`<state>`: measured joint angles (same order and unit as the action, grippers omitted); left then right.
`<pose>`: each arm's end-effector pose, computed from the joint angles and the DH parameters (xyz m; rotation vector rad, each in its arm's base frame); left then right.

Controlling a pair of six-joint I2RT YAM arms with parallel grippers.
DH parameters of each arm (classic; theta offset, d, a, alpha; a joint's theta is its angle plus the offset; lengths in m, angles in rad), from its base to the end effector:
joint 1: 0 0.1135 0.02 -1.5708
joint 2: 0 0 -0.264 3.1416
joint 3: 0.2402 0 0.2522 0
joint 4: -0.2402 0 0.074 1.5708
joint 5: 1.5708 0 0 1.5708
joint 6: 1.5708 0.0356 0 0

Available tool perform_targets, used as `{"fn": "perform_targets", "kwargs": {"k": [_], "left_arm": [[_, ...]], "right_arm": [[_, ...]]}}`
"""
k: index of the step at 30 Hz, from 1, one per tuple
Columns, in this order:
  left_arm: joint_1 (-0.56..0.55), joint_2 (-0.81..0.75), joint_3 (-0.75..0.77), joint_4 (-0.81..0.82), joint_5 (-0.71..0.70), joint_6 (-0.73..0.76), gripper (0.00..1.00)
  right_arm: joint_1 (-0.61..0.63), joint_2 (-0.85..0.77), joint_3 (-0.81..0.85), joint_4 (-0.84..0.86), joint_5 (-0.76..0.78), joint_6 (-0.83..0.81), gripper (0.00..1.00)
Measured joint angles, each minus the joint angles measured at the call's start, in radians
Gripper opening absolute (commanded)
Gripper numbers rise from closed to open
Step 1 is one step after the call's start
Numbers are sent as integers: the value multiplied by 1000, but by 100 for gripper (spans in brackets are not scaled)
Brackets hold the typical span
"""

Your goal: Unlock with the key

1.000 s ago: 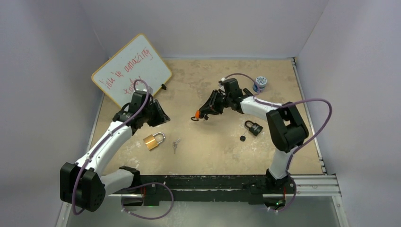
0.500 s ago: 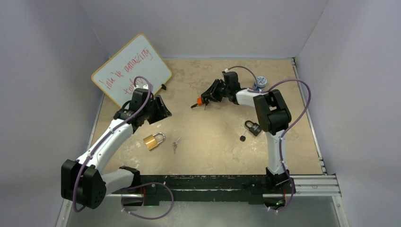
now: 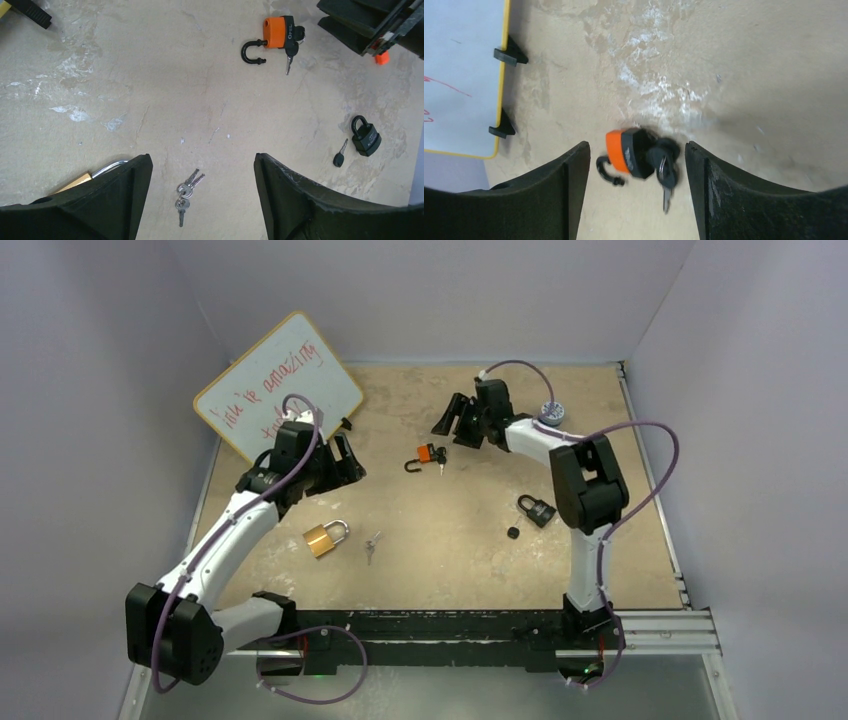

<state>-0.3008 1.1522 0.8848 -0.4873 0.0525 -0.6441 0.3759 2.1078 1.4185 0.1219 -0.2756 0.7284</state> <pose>0.2331 -0.0743 0.2728 -0.3808 2.3552 -0.5251 0.4369 0.1828 0.1727 0.2268 2.2529 0.9162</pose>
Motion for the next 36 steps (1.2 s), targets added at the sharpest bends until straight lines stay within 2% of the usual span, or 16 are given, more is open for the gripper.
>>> {"fn": "perform_targets", "kwargs": {"k": [8,14,18,22,28,36], "left_arm": [[0,-109,0,0,53,83,75],[0,-209,-24,18,104,107,75],[0,-225,-37,12,113,117,74],[0,-226,-58,13,122,132,74],[0,-232,-92,20,137,136,74],[0,-230,-118,58,158,140,74]], "right_arm": [[-3,-360,-118,-296,243,-77,60],[-3,-563,-279,-591,422,-65,69],[-3,-650,-435,-721,468,-32,70],[-3,-674,-526,-761,463,6,68],[-1,-629,-550,-735,440,32,62],[4,-548,-550,-708,432,60,46]]}}
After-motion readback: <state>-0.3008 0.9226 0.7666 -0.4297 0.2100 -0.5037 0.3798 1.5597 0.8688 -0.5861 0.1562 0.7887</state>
